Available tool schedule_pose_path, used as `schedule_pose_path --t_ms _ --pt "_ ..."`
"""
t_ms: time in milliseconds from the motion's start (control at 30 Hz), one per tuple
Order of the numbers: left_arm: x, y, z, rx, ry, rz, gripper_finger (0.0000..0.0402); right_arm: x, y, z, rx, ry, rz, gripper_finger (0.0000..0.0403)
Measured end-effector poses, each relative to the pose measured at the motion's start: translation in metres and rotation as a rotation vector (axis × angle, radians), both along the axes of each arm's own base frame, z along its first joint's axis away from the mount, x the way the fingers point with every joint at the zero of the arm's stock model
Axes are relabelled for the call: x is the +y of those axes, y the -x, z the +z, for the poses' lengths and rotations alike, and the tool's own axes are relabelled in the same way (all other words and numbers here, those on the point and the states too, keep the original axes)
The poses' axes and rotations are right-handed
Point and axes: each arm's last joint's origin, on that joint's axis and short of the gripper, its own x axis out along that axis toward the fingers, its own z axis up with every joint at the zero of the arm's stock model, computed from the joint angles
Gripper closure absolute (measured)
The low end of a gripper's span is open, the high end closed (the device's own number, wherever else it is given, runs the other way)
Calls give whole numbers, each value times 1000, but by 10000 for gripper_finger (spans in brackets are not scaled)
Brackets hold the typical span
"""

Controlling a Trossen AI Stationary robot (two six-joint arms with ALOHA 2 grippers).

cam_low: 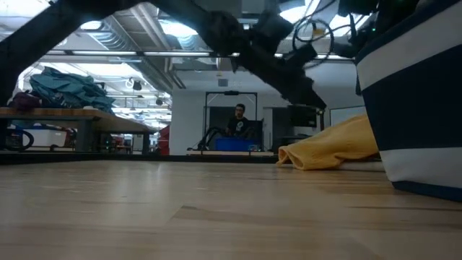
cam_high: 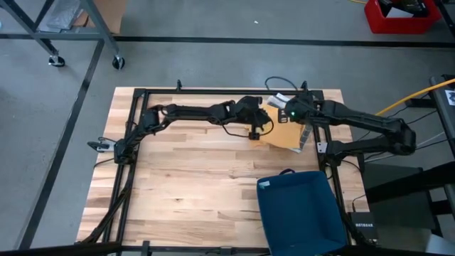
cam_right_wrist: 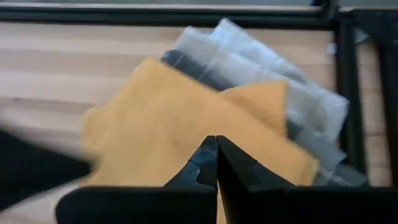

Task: Fold towel
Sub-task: Stack the yellow towel on top of the gray towel

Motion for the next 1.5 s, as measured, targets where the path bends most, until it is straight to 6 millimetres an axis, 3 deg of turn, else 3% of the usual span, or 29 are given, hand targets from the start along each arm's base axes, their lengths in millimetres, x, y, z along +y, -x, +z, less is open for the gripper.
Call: schedule_pose_path --t_ms 267,467,633,800,900,1033,1300,1500 --pt "-17 27 28 210 -29 -118 400 -41 17 -6 46 -49 -166 398" --pt "-24 43 41 287 47 -124 400 -77 11 -29 98 -130 -215 398" --pt "-31 54 29 454 110 -125 400 -99 3 -48 139 -137 -212 398" --pt "-44 65 17 616 151 -150 401 -114 7 -63 186 -193 -260 398" --pt "-55 67 12 659 156 -170 401 -121 10 -71 190 -253 -255 398" --pt "-73 65 6 667 164 -229 401 -125 14 -66 171 -291 -261 398" --pt "-116 61 7 666 115 -366 401 -115 22 -69 210 -475 -224 398" --pt "-136 61 7 666 75 -433 401 -113 22 -69 195 -514 -208 398"
